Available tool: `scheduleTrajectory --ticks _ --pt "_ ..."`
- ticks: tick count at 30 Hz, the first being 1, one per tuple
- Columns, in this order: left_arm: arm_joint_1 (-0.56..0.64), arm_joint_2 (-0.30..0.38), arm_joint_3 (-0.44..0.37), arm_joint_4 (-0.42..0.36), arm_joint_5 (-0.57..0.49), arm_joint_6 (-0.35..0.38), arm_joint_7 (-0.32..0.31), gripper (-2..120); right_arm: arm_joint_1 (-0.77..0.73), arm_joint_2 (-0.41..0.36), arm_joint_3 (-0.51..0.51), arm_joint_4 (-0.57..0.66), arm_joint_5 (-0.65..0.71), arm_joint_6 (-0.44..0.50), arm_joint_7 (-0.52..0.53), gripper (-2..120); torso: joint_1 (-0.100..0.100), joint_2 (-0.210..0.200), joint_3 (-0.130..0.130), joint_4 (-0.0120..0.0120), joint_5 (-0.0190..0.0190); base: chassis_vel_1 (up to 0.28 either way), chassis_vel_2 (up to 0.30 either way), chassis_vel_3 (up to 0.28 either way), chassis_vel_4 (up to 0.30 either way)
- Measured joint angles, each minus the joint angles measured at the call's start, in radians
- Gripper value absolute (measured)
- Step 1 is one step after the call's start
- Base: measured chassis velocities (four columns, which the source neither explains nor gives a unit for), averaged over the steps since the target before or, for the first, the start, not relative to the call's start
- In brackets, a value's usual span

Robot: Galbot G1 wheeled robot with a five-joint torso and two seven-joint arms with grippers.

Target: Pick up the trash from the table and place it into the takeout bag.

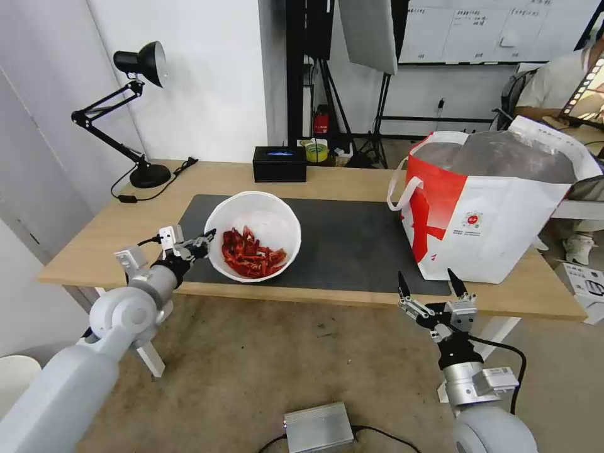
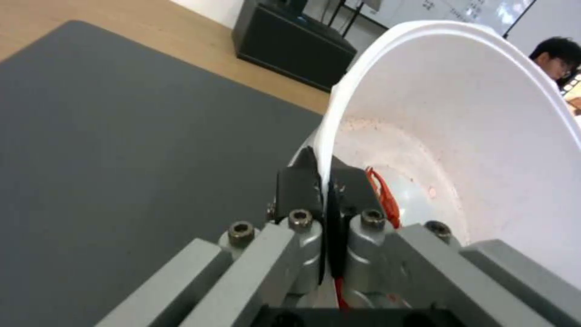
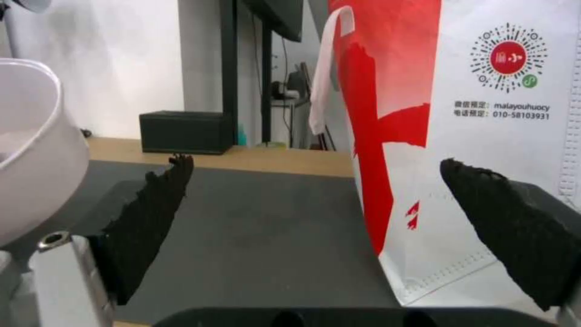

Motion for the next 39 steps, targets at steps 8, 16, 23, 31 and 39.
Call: scheduleTrajectory --ticks 8,16,23,31,39 --pt "-0.05 -0.015 0.03 -0.02 -0.043 0.016 -0.039 0 0.0 0.0 0.0 0.0 0.0 0.0 0.0 100 0.0 0.0 0.0 0.0 0.0001 0.0 0.0 0.0 0.0" --pt "-0.131 -0.03 0.079 -0.046 -0.079 0.031 -0.088 0 0.0 0.0 0.0 0.0 0.0 0.0 0.0 100 0.0 0.0 0.0 0.0001 0.0 0.0 0.0 0.0 0.0" --pt "-0.241 -0.074 0.154 -0.039 -0.09 0.045 -0.132 0 0.0 0.0 0.0 0.0 0.0 0.0 0.0 100 0.0 0.0 0.0 0.0 0.0001 0.0 0.0 0.0 0.0" --pt "-0.335 -0.109 0.22 -0.009 -0.1 0.051 -0.154 0 0.0 0.0 0.0 0.0 0.0 0.0 0.0 100 0.0 0.0 0.0 0.0001 0.0001 0.0 0.0 0.0 0.0" --pt "-0.432 -0.178 0.279 0.029 -0.112 0.062 -0.179 0 0.0 0.0 0.0 0.0 0.0 0.0 0.0 100 0.0 0.0 0.0 -0.0001 0.0001 0.0 0.0 0.0 0.0"
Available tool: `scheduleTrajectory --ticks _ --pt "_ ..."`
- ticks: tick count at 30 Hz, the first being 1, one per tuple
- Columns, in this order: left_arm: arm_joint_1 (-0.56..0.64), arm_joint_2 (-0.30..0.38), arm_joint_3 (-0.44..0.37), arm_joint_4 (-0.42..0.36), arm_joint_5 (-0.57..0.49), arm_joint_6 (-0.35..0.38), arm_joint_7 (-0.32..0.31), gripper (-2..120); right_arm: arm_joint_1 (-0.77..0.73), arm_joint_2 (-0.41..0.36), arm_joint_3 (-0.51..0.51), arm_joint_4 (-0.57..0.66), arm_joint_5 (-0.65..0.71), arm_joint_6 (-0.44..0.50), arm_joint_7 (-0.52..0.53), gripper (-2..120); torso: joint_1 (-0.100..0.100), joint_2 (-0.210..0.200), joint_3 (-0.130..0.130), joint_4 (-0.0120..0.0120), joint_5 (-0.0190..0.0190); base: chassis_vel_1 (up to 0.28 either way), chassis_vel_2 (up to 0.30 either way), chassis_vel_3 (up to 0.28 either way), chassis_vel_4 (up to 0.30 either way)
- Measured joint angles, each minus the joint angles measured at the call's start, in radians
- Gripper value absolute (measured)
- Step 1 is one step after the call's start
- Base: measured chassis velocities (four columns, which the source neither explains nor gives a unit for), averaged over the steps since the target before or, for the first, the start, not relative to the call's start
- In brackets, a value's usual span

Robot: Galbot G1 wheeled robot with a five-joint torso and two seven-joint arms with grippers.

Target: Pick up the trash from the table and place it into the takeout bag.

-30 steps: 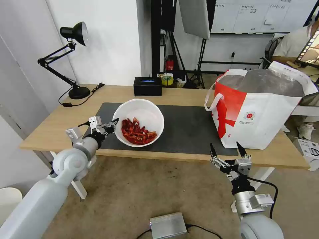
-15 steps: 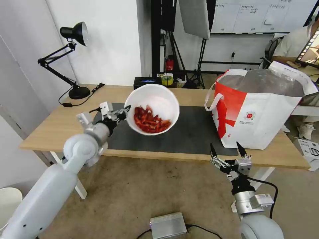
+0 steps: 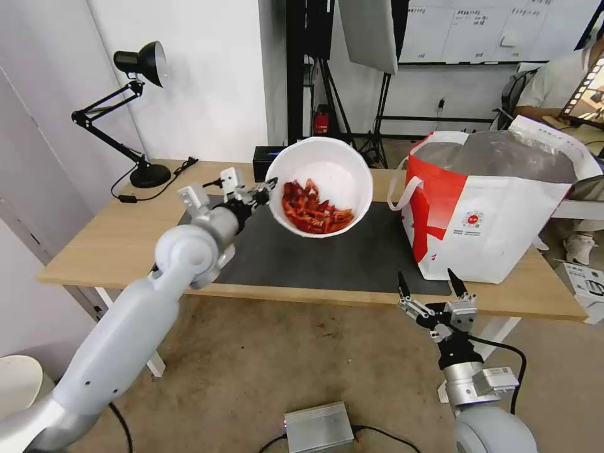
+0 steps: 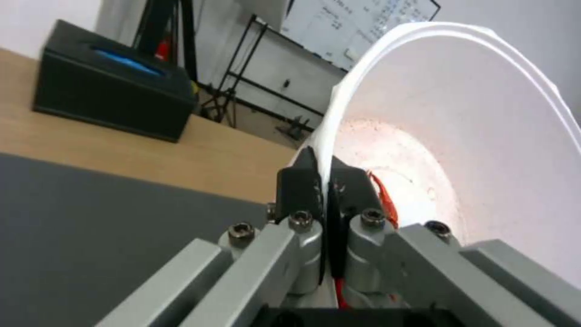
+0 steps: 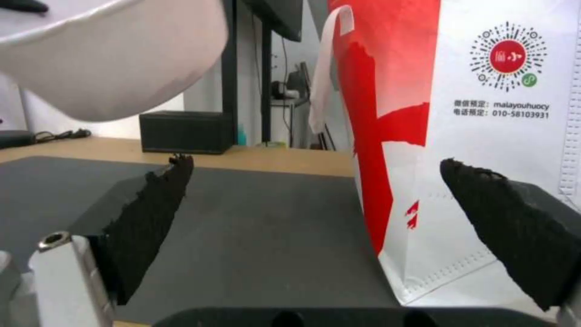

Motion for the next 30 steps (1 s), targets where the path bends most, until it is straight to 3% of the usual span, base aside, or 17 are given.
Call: scheduleTrajectory --ticks 5,19,30 --pt "-0.018 -0.014 0.012 0.006 0.0 0.002 -0.002 0 0.0 0.0 0.0 0.0 0.0 0.0 0.0 100 0.0 0.0 0.0 0.0001 0.0 0.0 0.0 0.0 0.0" --pt "-0.22 -0.11 0.139 0.099 -0.026 0.013 -0.042 0 0.0 0.0 0.0 0.0 0.0 0.0 0.0 100 0.0 0.0 0.0 0.0 0.0 0.0 0.0 0.0 0.0" --pt "-0.309 -0.136 0.188 0.136 -0.055 0.013 -0.059 0 0.0 0.0 0.0 0.0 0.0 0.0 0.0 100 0.0 0.0 0.0 0.0 0.0 0.0 0.0 0.0 0.0"
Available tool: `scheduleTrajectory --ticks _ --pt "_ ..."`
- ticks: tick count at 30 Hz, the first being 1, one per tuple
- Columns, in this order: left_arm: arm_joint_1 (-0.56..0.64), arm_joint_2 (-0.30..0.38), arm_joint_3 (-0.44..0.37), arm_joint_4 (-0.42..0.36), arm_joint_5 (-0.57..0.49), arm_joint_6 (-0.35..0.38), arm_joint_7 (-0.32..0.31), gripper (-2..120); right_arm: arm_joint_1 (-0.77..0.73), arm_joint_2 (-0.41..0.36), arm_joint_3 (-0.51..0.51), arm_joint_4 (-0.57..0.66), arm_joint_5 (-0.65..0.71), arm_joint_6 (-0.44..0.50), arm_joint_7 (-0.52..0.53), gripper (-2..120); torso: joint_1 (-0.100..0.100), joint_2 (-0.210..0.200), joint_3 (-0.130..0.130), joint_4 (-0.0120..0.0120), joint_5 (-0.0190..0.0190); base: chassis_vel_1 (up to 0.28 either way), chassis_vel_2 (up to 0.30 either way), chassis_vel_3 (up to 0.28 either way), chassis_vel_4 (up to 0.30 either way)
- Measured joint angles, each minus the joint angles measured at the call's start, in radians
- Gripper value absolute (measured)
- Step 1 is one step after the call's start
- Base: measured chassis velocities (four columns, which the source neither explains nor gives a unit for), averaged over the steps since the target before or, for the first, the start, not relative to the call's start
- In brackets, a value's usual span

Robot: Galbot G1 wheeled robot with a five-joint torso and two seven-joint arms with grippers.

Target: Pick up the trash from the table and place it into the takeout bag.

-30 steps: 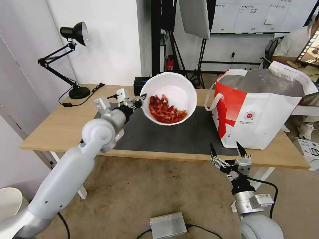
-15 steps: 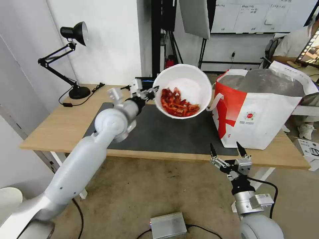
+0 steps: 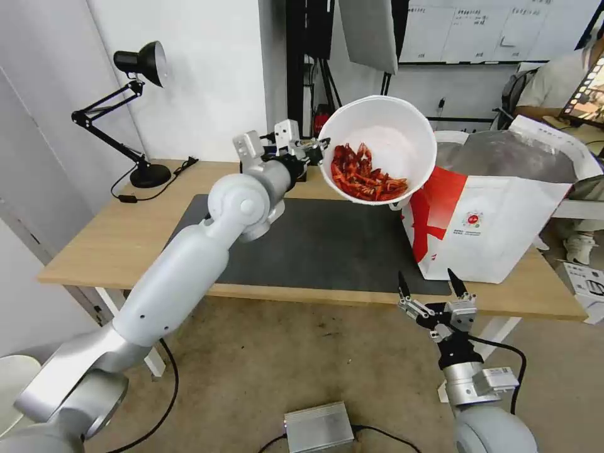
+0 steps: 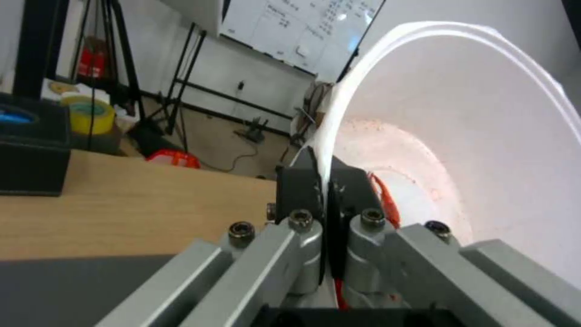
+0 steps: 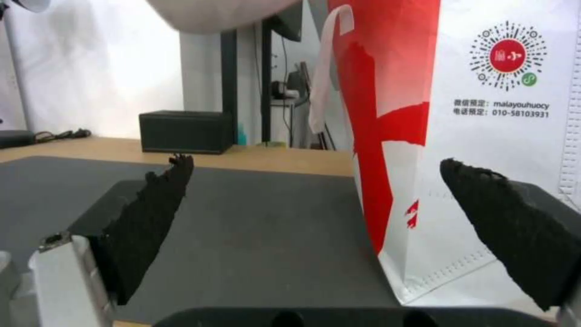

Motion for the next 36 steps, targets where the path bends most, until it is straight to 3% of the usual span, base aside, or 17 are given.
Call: scheduleTrajectory --ticks 9,18,36 --pt "-0.06 -0.023 0.029 0.024 -0.022 0.0 -0.008 0 0.0 0.0 0.0 0.0 0.0 0.0 0.0 100 0.0 0.0 0.0 0.0002 -0.0001 0.0 0.0 0.0 0.0" --pt "-0.127 -0.114 0.072 0.079 -0.022 -0.001 -0.023 0 0.0 0.0 0.0 0.0 0.0 0.0 0.0 100 0.0 0.0 0.0 0.0 0.0 0.0 0.0 0.0 0.0" --pt "-0.239 -0.213 0.124 0.179 -0.017 -0.004 -0.017 0 0.0 0.0 0.0 0.0 0.0 0.0 0.0 100 0.0 0.0 0.0 0.0001 0.0 0.0 0.0 0.0 0.0"
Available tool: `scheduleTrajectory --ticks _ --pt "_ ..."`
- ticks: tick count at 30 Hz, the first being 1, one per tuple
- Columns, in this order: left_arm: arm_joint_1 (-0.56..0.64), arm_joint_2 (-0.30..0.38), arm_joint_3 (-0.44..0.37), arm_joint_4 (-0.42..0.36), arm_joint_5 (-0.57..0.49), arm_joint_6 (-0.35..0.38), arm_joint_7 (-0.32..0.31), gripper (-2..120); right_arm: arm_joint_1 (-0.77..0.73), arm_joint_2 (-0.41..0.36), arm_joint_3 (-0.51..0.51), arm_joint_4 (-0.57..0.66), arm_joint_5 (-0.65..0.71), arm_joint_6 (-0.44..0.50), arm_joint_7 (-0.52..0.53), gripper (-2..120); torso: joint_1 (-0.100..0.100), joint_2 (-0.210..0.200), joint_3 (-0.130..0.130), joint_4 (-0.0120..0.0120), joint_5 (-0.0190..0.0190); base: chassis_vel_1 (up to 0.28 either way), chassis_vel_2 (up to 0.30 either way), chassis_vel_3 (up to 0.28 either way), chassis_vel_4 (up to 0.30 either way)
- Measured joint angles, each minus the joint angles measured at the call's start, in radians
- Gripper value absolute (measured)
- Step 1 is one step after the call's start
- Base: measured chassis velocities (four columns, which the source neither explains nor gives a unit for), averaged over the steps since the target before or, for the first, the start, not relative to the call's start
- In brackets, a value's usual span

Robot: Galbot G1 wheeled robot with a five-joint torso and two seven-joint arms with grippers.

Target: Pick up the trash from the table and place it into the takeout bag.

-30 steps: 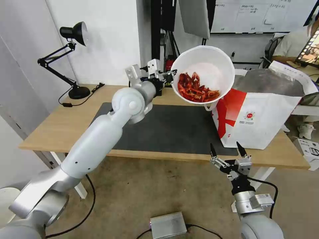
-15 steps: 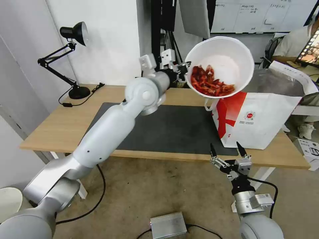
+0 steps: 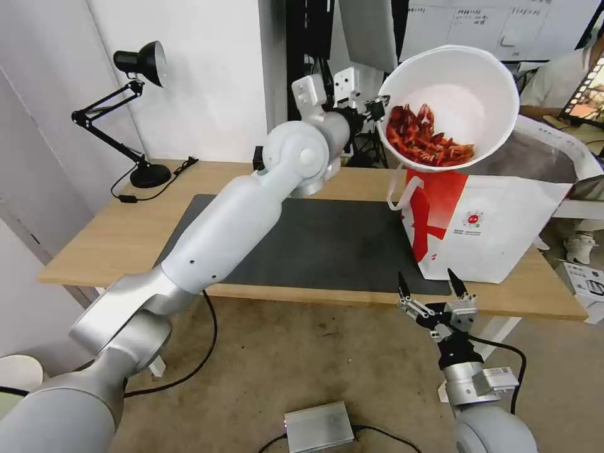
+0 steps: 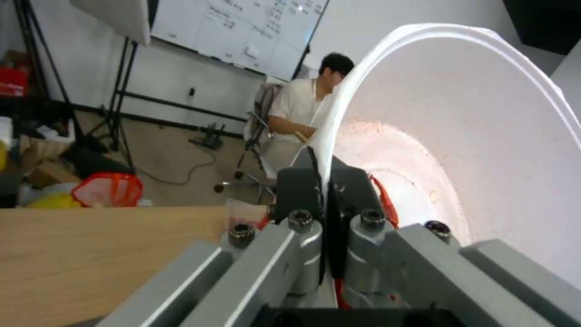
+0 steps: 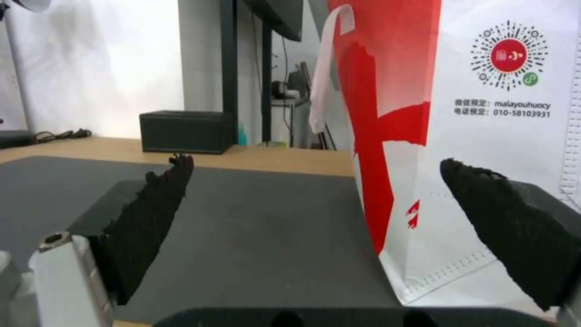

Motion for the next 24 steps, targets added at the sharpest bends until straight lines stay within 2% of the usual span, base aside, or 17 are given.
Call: scheduleTrajectory --ticks 11,21,24 --pt "-0.034 -0.066 0.033 0.07 0.028 0.004 0.022 0 0.0 0.0 0.0 0.0 0.0 0.0 0.0 100 0.0 0.0 0.0 -0.0001 0.0001 0.0 0.0 0.0 0.0" --pt "-0.125 -0.077 0.081 0.161 0.004 0.062 0.063 0 0.0 0.0 0.0 0.0 0.0 0.0 0.0 100 0.0 0.0 0.0 0.0001 -0.0001 0.0 0.0 0.0 0.0" --pt "-0.158 -0.098 0.093 0.202 -0.005 0.082 0.083 0 0.0 0.0 0.0 0.0 0.0 0.0 0.0 100 0.0 0.0 0.0 0.0001 -0.0001 0.0 0.0 0.0 0.0"
